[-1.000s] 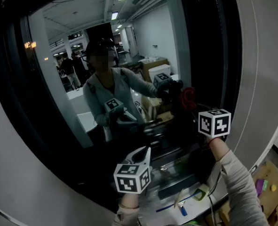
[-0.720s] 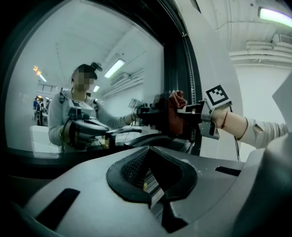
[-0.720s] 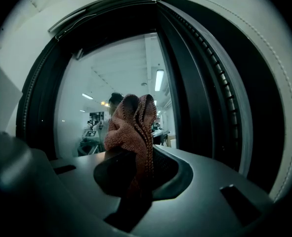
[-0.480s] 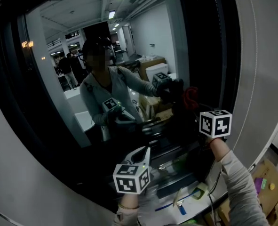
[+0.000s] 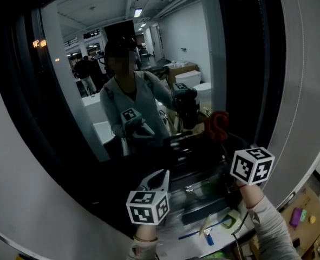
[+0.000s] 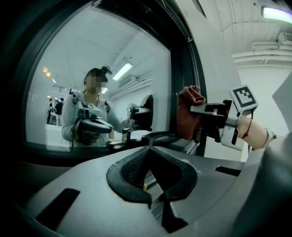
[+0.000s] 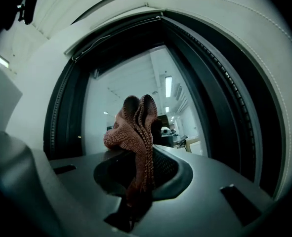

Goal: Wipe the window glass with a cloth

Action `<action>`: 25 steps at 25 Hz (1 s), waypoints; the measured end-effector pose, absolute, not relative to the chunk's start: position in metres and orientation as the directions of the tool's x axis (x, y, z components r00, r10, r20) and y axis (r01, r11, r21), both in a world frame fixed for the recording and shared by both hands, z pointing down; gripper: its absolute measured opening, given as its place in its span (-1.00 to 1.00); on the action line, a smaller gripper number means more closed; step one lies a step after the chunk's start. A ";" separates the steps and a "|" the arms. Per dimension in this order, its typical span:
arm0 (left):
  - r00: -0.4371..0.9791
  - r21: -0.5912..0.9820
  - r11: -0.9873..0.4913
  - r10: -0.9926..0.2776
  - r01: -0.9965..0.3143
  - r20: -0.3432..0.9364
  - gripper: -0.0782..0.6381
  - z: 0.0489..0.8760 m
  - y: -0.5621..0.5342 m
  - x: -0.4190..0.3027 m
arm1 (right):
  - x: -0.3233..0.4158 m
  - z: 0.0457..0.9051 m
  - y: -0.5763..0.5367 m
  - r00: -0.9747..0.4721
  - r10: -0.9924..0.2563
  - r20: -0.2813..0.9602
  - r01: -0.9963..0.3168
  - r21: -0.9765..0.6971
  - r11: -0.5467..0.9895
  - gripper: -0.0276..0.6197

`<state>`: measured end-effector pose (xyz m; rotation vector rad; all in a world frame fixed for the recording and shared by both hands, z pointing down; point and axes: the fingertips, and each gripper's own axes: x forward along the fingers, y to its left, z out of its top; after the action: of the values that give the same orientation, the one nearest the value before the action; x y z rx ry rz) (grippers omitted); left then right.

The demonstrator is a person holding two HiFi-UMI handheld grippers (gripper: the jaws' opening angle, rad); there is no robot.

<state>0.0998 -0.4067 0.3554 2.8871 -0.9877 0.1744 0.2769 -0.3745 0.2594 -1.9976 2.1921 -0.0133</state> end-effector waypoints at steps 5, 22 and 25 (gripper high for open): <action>0.758 0.061 -0.759 -0.637 -0.649 0.137 -0.77 0.361 -0.403 0.073 | 0.239 0.268 -0.366 -0.140 -0.980 -0.143 -0.979 -0.128 0.158 -0.75; 0.645 0.108 -0.636 -0.749 -0.764 0.153 -0.77 0.383 -0.371 -0.011 | 0.125 0.343 -0.338 -0.328 -0.940 -0.089 -0.921 -0.190 0.340 -0.75; 0.637 0.119 -0.626 -0.754 -0.771 0.159 -0.77 0.389 -0.364 -0.017 | 0.110 0.352 -0.333 -0.349 -0.934 -0.072 -0.921 -0.160 0.356 -0.75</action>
<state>-0.0166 -0.3641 0.3895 2.6801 -1.2600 0.1396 0.1105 -0.3328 0.3523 -1.6962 2.4597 -0.1364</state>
